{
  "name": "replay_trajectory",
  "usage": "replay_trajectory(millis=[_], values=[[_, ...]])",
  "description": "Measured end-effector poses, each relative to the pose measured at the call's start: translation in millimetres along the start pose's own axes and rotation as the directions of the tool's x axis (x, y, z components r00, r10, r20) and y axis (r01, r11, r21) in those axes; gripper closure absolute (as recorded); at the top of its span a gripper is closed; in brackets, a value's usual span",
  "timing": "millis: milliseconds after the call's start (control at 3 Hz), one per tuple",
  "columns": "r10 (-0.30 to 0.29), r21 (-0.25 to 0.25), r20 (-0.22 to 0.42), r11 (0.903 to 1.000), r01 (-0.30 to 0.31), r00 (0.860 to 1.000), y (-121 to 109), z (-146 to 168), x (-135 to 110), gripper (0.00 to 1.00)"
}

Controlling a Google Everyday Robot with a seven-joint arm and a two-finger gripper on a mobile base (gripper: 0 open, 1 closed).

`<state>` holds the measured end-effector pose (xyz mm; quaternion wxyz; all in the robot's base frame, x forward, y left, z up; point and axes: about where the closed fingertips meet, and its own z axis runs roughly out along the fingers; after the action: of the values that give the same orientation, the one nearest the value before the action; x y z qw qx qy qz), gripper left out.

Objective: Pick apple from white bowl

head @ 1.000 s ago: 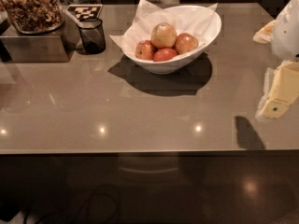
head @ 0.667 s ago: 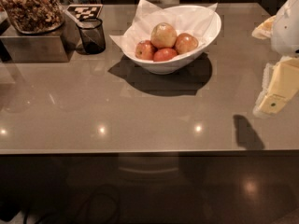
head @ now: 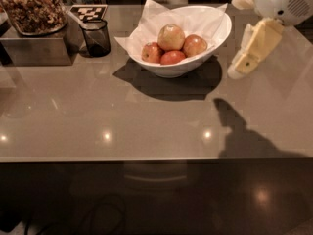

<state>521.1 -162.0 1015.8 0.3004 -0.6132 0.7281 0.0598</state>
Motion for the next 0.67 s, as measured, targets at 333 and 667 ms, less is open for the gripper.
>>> replay_trajectory(millis=[333,667], values=[[-0.001,0.006,0.029,1.0000,0.001,1.000,-4.2,-3.9,-7.5,0.00],[0.066,0.043,0.107,0.9966,-0.071,0.992,-13.1,1.8,-2.7,0.00]])
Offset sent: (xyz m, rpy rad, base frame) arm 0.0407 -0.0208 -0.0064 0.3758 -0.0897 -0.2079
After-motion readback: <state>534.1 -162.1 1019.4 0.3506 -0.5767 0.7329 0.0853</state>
